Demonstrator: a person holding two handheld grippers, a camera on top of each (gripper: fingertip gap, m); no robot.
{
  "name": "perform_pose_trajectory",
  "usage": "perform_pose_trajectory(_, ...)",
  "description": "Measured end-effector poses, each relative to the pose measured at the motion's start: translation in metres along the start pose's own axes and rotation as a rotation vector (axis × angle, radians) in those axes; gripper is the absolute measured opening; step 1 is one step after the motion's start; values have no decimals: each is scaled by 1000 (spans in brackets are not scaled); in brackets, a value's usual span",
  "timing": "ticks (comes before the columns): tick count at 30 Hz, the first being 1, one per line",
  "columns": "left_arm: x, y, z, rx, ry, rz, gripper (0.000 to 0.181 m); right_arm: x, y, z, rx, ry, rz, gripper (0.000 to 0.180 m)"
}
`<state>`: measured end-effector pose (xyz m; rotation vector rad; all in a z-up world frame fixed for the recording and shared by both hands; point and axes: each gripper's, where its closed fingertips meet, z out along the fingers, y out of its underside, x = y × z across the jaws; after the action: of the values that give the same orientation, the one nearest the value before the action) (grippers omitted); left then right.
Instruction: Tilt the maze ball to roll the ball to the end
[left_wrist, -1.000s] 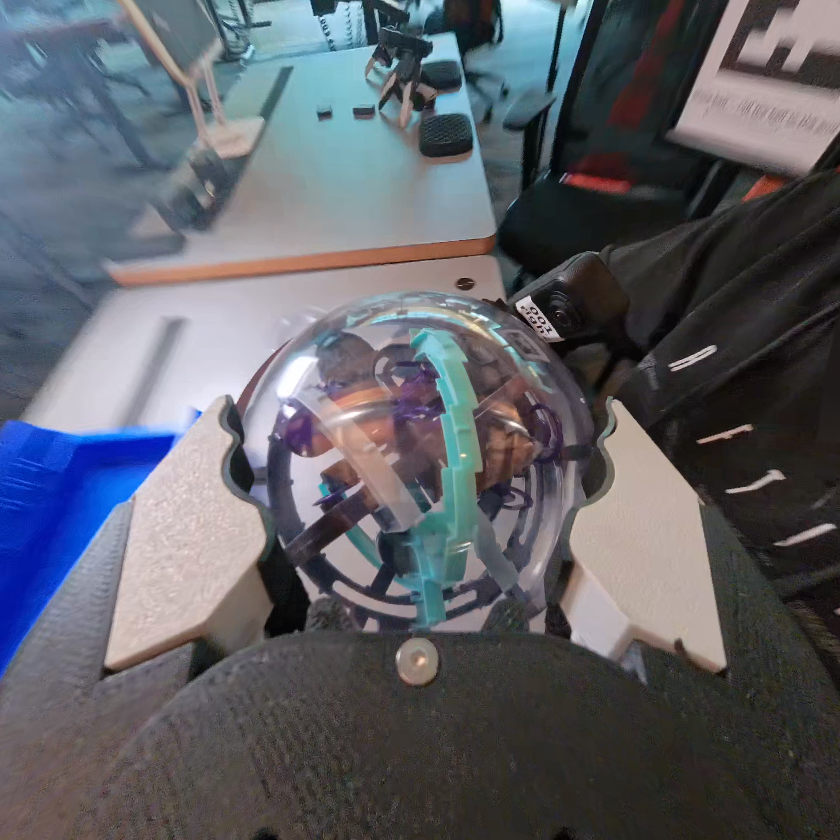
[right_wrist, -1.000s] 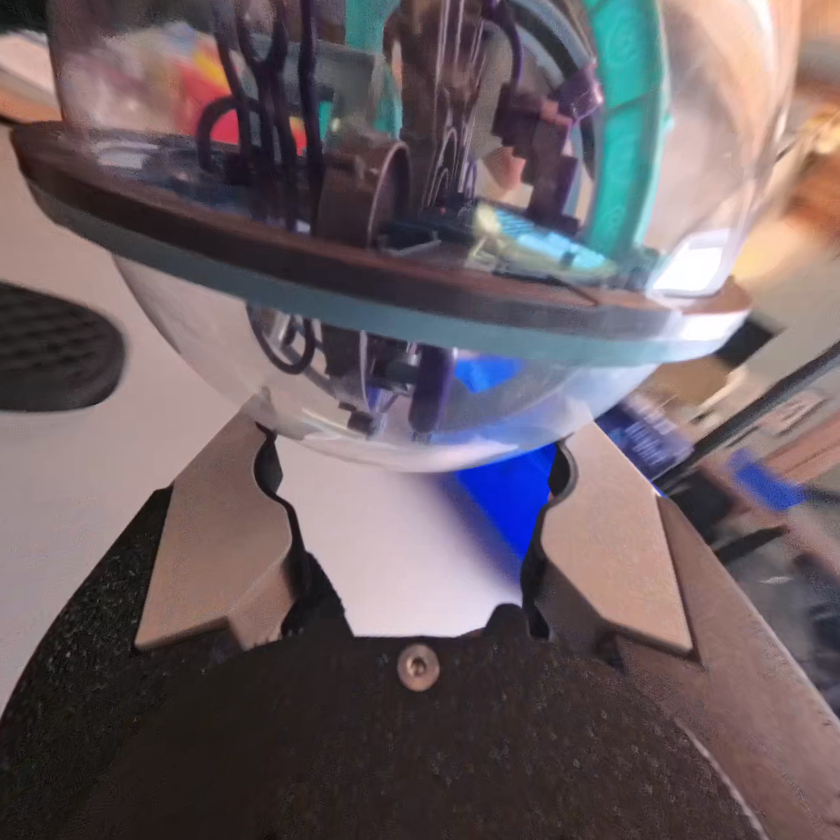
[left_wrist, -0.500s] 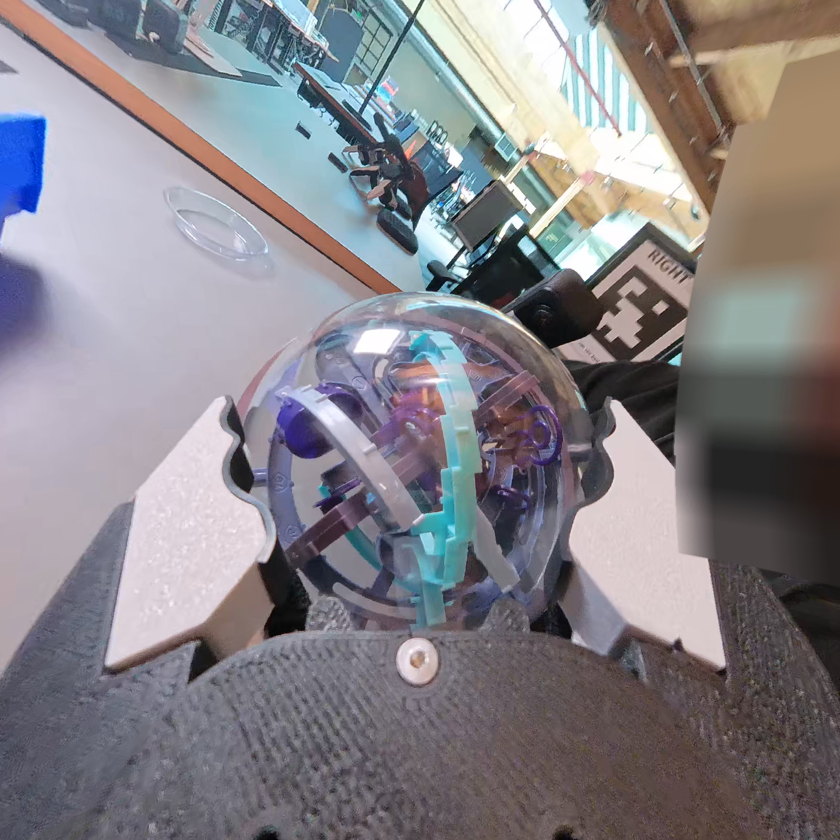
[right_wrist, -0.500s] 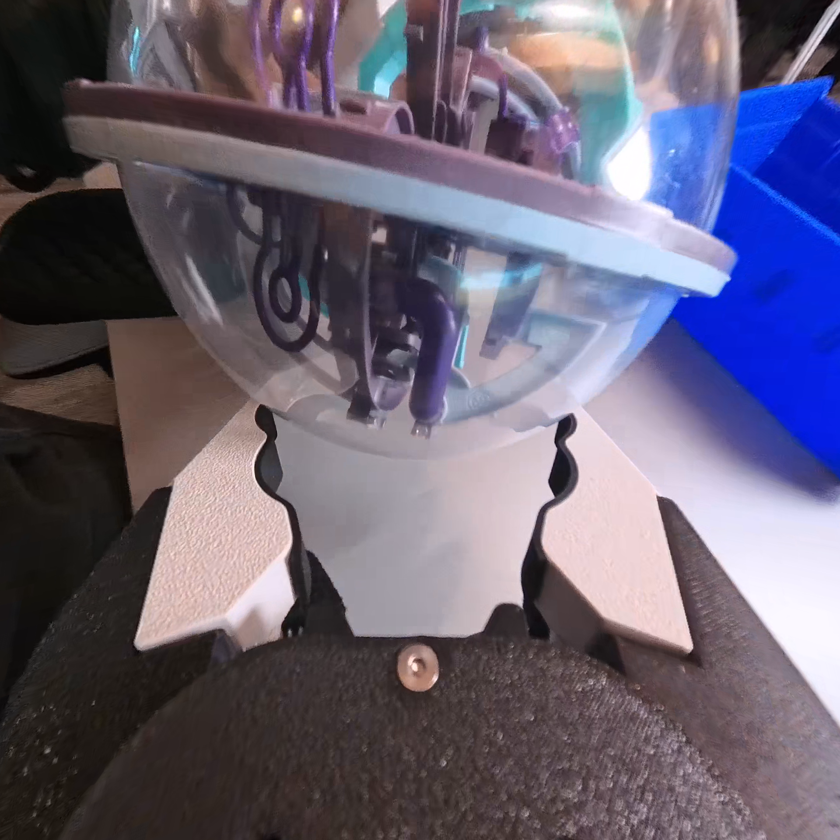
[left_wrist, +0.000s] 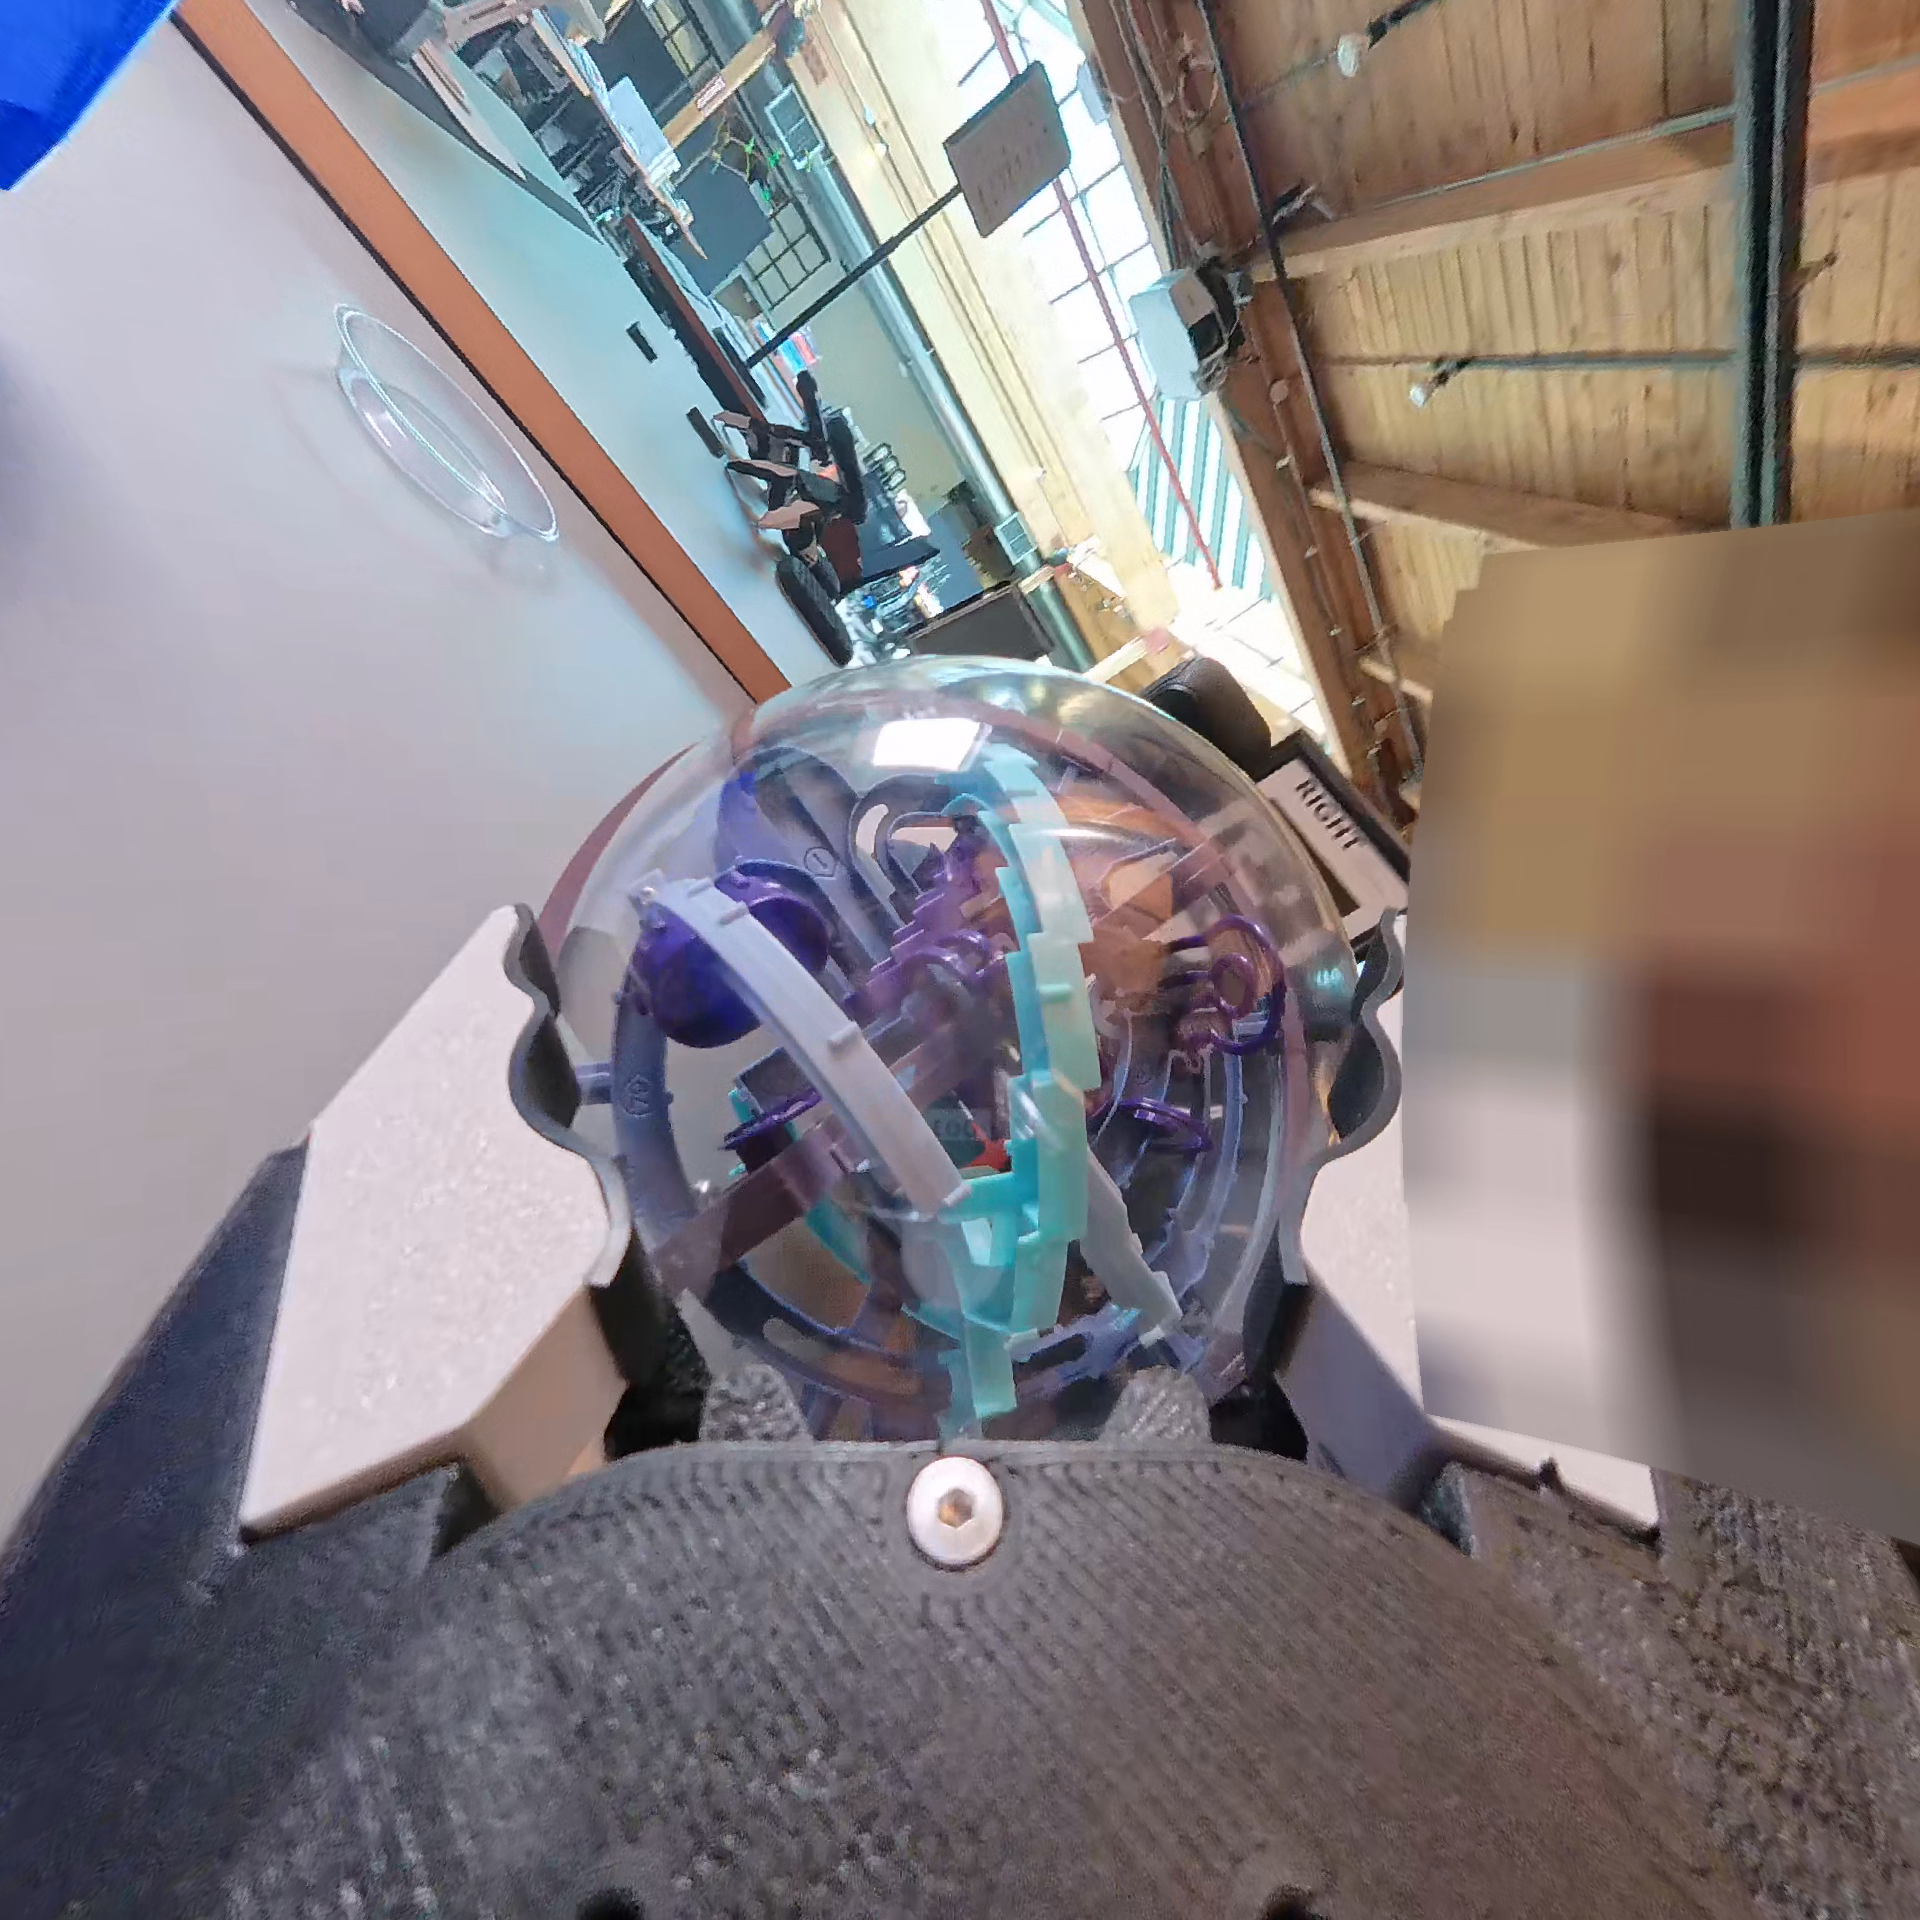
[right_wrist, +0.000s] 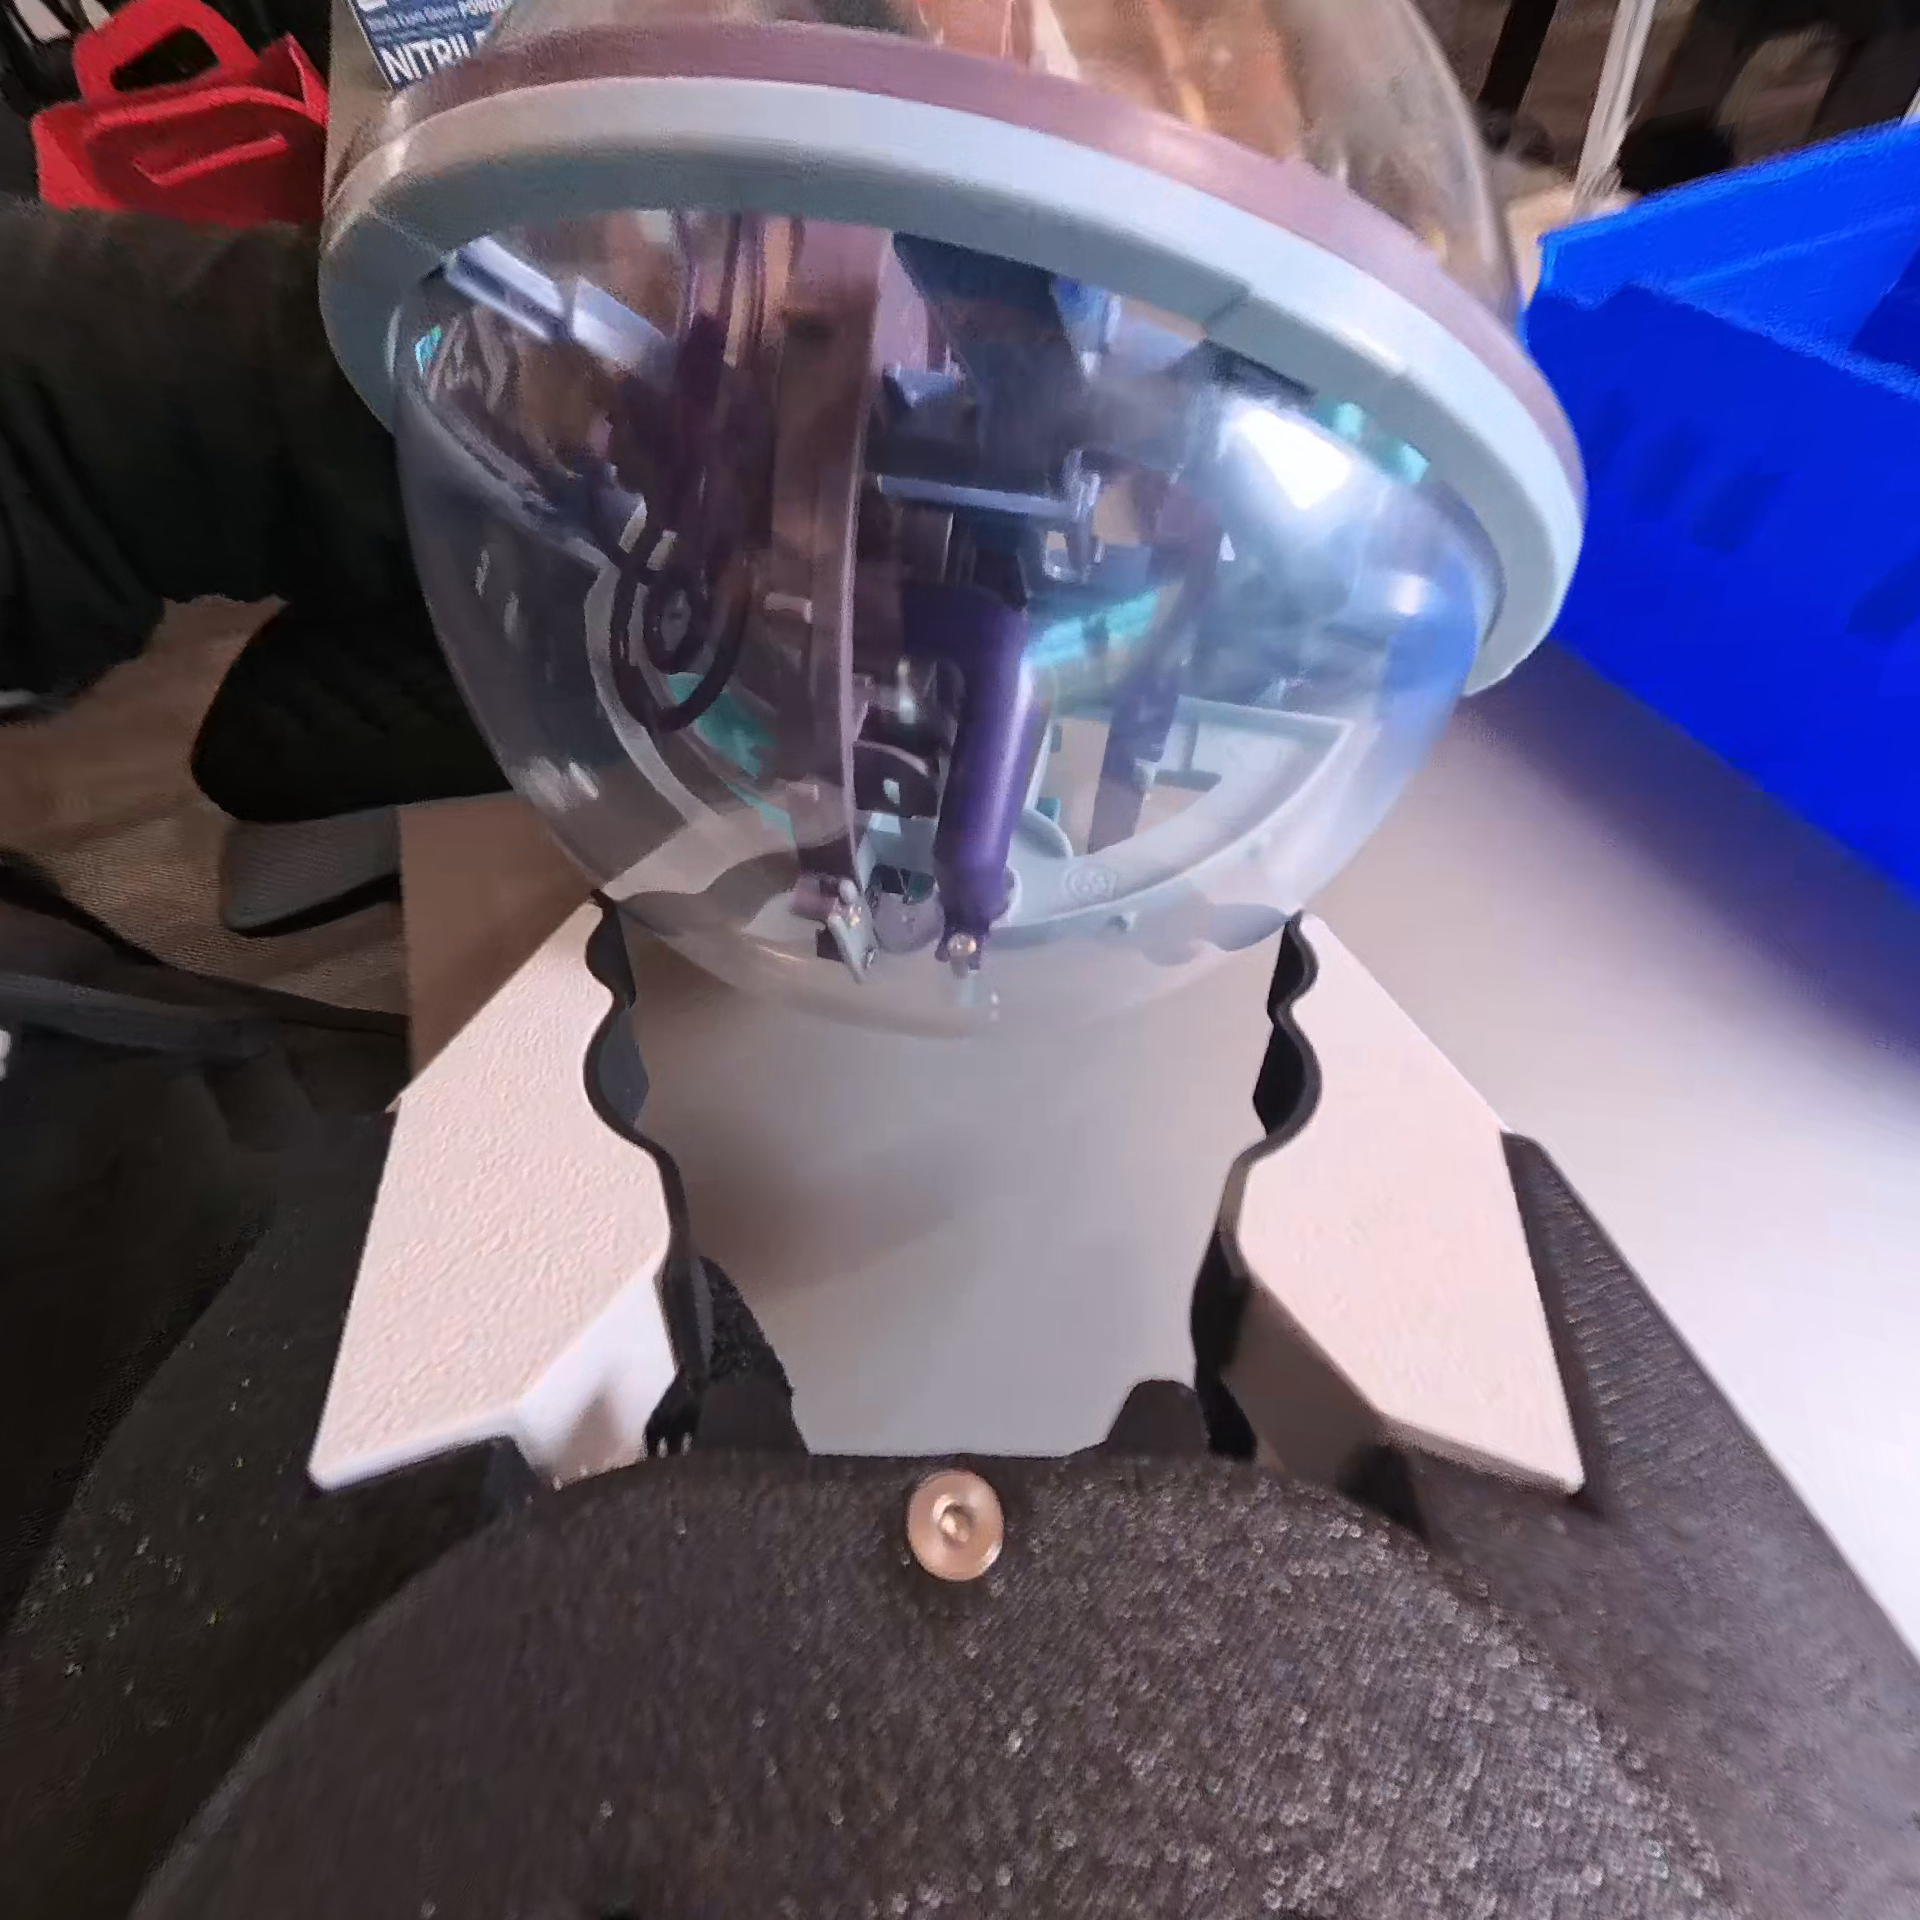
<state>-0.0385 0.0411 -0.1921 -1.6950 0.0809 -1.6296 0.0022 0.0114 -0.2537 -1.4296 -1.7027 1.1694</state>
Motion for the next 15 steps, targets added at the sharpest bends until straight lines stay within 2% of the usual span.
perform_pose_trajectory(1,4,0,2,-18,-17,52,147,1,-1,0,18,22,-50,120)
perform_pose_trajectory(9,77,5,38,-279,-220,736,148,8,-38,-18,271,355,-500,120)
perform_pose_trajectory(12,115,14,55,-382,-289,1027,148,5,-69,-39,382,500,-672,121)
perform_pose_trajectory(15,153,12,70,-452,-349,1231,148,1,-106,-61,479,595,-769,120)
